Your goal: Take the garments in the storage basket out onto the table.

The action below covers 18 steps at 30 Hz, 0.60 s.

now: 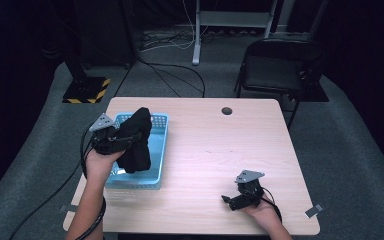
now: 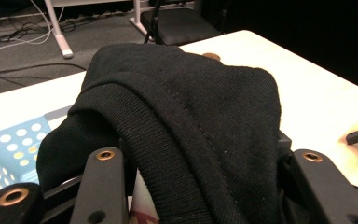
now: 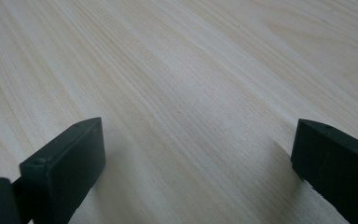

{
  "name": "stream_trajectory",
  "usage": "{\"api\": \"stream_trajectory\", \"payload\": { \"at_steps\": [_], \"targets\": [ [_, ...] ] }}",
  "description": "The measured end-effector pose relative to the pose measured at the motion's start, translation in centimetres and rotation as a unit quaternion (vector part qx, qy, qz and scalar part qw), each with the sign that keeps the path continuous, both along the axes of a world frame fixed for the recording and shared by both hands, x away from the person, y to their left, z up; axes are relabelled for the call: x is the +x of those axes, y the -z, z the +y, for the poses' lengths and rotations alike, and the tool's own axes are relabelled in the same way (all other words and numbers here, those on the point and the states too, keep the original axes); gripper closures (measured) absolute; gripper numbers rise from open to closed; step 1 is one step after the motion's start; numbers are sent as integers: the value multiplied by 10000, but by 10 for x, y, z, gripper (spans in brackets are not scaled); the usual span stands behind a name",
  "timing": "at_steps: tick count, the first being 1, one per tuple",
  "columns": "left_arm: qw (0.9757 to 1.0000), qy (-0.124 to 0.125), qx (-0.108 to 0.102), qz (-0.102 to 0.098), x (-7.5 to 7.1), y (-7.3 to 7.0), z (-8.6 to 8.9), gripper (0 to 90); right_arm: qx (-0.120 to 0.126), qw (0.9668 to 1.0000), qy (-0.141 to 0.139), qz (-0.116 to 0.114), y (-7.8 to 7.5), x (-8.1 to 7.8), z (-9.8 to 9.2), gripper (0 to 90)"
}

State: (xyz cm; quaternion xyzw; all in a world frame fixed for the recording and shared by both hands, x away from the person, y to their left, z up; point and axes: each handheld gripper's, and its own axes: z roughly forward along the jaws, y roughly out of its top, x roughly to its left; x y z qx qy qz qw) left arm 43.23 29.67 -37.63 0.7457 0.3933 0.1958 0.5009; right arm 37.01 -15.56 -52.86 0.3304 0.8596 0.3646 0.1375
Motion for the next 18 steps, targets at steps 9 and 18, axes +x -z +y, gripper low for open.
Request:
{"api": "stream_trajectory", "payload": {
  "at_steps": [9,18],
  "targets": [
    [9997,187,-5,-147,-8,-10,-7,504,0,10000,-1,-1,0,0,0,21],
    [9991,363,-59,-212,-12,-15,-15,504,-1,10000,0,-1,0,0,0,21]
  ]
}}
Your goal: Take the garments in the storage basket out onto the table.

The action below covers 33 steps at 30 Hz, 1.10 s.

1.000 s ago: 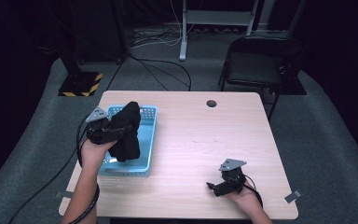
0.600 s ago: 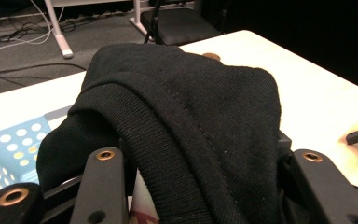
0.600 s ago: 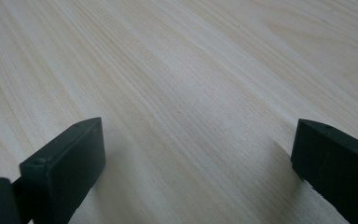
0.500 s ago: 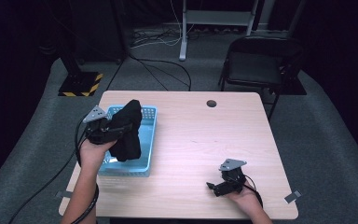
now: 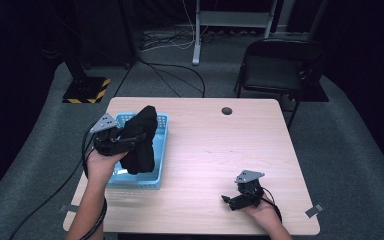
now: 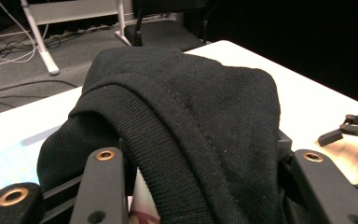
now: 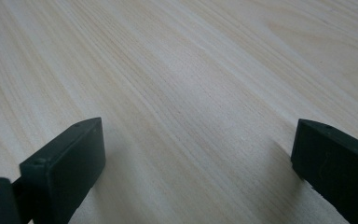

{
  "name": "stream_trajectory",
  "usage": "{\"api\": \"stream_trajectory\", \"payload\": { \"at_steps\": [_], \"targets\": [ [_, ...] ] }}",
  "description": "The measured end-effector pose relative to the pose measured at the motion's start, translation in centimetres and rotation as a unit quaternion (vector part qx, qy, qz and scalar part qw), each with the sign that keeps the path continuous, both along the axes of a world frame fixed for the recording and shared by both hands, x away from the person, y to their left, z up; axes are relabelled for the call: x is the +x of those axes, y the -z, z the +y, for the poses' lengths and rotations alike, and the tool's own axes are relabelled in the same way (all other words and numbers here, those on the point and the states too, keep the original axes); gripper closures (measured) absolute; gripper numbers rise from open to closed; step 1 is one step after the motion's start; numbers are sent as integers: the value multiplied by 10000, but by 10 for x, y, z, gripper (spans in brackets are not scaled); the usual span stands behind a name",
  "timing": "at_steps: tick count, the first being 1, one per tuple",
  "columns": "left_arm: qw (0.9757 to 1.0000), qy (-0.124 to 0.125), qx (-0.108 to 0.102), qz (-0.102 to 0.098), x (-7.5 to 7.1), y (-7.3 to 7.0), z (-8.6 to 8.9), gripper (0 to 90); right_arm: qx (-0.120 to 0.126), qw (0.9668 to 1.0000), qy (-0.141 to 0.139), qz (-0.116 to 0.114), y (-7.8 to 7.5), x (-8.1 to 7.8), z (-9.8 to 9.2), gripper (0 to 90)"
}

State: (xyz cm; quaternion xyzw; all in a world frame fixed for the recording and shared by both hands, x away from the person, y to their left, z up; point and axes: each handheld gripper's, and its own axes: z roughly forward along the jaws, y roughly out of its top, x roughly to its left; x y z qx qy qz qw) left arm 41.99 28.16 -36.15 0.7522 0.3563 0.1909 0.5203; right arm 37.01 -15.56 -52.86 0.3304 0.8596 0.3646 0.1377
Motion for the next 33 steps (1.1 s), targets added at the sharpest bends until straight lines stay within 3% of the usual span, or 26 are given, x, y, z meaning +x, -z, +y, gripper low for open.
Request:
{"api": "stream_trajectory", "payload": {
  "at_steps": [17,22,33],
  "targets": [
    [9991,399,72,-134,-9,-6,-21,504,2,10000,6,10,0,0,0,21],
    [9981,606,20,-141,-12,-8,-28,504,-1,10000,7,8,0,0,0,21],
    [9957,881,126,-244,-20,-12,-44,503,0,10000,6,9,0,0,0,21]
  ]
}}
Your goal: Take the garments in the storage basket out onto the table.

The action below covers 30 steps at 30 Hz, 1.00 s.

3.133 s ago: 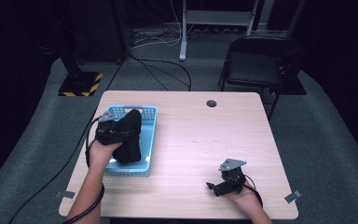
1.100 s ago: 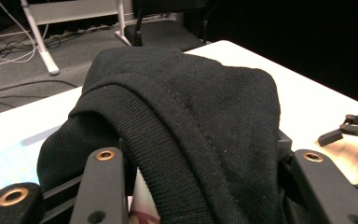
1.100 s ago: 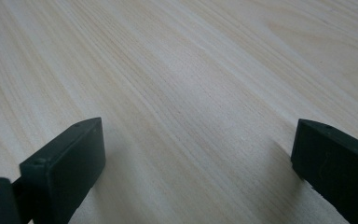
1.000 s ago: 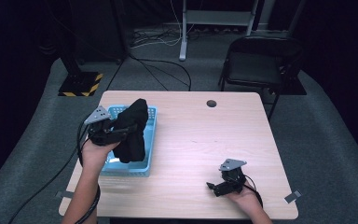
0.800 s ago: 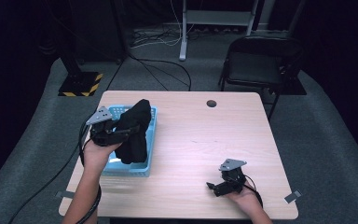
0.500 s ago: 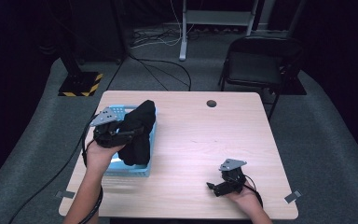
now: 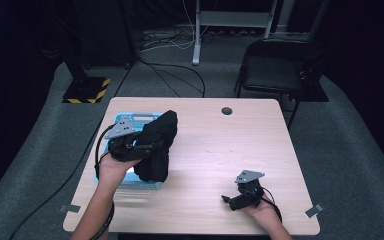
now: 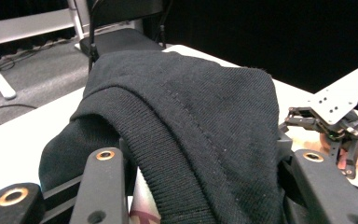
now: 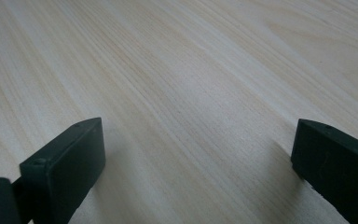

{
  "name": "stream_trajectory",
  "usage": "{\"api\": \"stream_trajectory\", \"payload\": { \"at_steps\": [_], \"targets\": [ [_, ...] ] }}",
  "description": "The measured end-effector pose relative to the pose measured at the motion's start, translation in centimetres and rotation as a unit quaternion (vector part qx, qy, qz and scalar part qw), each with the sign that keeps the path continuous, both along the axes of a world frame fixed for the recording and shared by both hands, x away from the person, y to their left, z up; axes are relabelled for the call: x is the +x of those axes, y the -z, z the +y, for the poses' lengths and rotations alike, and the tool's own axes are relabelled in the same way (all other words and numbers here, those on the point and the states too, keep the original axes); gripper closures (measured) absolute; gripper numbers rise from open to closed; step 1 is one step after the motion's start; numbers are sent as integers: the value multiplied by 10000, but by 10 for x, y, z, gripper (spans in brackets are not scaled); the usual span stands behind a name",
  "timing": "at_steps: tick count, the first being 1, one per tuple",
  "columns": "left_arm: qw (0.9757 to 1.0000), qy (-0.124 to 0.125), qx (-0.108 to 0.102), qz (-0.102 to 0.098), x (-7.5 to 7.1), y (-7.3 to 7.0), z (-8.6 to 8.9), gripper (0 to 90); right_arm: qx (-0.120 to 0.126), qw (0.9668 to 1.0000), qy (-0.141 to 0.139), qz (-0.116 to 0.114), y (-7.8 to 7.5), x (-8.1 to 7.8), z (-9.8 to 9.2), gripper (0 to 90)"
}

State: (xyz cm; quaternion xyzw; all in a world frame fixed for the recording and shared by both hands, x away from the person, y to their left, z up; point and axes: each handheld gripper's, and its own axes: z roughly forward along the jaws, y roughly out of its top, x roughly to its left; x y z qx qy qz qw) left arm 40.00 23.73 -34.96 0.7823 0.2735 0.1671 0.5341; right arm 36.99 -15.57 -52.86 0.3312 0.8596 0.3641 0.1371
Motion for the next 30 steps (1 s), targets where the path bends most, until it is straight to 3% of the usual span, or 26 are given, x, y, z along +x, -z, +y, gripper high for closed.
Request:
{"api": "stream_trajectory", "payload": {
  "at_steps": [12,17,30],
  "targets": [
    [9994,328,28,-71,-10,-4,-16,503,-2,10000,0,1,0,0,0,21],
    [9985,542,-100,21,-9,-2,-21,504,-1,10000,-1,0,0,0,0,21],
    [9972,749,-40,3,-15,-1,-33,503,0,10000,0,1,0,0,0,21]
  ]
}}
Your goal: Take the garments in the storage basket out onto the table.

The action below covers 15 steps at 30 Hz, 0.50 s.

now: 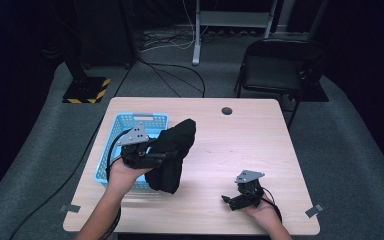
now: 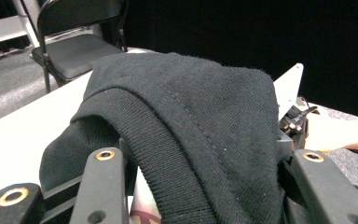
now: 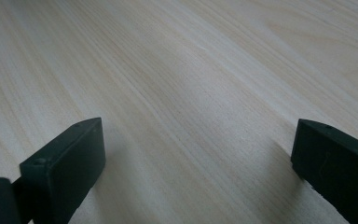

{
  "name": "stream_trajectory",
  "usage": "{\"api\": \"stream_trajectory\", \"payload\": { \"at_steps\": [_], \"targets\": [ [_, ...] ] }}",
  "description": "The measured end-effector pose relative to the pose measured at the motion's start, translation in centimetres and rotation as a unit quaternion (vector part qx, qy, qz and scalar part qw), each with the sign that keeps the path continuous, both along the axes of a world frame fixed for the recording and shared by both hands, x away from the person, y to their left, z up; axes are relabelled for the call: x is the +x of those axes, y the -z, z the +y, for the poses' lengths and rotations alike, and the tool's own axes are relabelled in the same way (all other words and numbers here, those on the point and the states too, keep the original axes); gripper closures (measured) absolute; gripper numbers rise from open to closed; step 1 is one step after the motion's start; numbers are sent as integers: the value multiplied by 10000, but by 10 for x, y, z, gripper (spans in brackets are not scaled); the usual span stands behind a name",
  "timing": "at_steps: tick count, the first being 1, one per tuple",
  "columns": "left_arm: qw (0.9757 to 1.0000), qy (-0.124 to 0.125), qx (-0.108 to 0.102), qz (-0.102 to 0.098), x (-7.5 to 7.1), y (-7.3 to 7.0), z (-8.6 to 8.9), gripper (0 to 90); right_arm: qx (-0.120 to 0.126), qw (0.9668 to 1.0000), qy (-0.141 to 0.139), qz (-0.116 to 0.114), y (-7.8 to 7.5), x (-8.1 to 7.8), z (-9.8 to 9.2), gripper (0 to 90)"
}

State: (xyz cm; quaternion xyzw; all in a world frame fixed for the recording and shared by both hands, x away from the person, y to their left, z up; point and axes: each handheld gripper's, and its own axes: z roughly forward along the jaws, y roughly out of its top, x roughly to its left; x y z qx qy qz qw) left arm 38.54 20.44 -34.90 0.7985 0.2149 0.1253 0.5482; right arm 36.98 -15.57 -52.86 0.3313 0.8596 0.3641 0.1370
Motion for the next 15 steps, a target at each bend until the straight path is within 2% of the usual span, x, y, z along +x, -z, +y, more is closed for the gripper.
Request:
{"api": "stream_trajectory", "payload": {
  "at_steps": [15],
  "targets": [
    [9996,237,166,-13,-6,4,-17,503,3,10000,2,5,0,0,0,21]
  ]
}}
